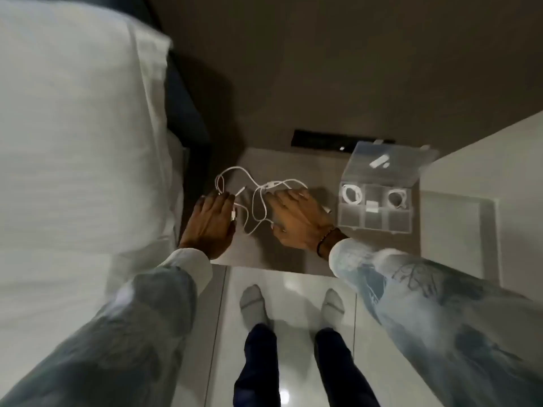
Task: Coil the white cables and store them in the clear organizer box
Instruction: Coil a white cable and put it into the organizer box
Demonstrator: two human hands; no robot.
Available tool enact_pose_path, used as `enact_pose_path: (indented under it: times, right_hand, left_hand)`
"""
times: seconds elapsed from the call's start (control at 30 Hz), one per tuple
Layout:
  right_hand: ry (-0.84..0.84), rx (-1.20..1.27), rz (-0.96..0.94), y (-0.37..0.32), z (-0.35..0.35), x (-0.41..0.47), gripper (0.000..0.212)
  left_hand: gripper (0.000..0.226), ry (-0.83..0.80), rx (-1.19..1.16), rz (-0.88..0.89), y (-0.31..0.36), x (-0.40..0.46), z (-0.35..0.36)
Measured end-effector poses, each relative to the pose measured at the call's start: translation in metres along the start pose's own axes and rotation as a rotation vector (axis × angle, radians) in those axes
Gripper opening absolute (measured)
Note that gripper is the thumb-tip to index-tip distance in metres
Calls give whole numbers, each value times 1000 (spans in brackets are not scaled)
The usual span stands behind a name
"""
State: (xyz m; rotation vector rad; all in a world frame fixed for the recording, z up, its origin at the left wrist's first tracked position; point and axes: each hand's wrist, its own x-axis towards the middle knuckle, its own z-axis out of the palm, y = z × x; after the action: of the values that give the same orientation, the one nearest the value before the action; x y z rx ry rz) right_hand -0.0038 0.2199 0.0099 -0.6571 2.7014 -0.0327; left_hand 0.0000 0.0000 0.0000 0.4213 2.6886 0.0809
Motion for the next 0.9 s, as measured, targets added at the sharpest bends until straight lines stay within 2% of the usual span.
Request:
enact_pose_path:
  times: [0.13,0.2,0.33,0.43,0.53,0.63,0.73,0.8,0.87,0.9]
  right_hand:
    - [-83,86,-25,-22,84,46,51]
    - [-110,139,-11,-29,112,63,47]
    - [-81,238,15,-32,138,70,38]
    - [-37,368,38,-32,139,63,34]
    - [-8,528,157,-31,126,56,43]
    - [-8,648,254,-38,100,45,58]
    - [-9,936,364,-47,63,37,62]
    - [35,1163,420,-53,34,37,42]
    - [198,1181,449,-53,0,35,6]
    - [293,1174,461,-50,-20,33,21]
  left_hand:
    - [45,-71,-101,-48,-30,33,77]
    - [38,-32,-162,-66,-36,50,107]
    - [35,56,-354,-266,-26,79,132]
    - [25,46,-491,-382,-17,87,131]
    - [8,16,-651,-430,-19,81,112]
    - [17,63,-788,-443,-19,69,74]
    - [7,61,-1179,-506,-5,53,13]
    - [4,37,-1345,-438,6,47,-30]
    - [4,60,-1406,-370,15,41,-76]
    - [6,80,-1416,-346,19,38,-100]
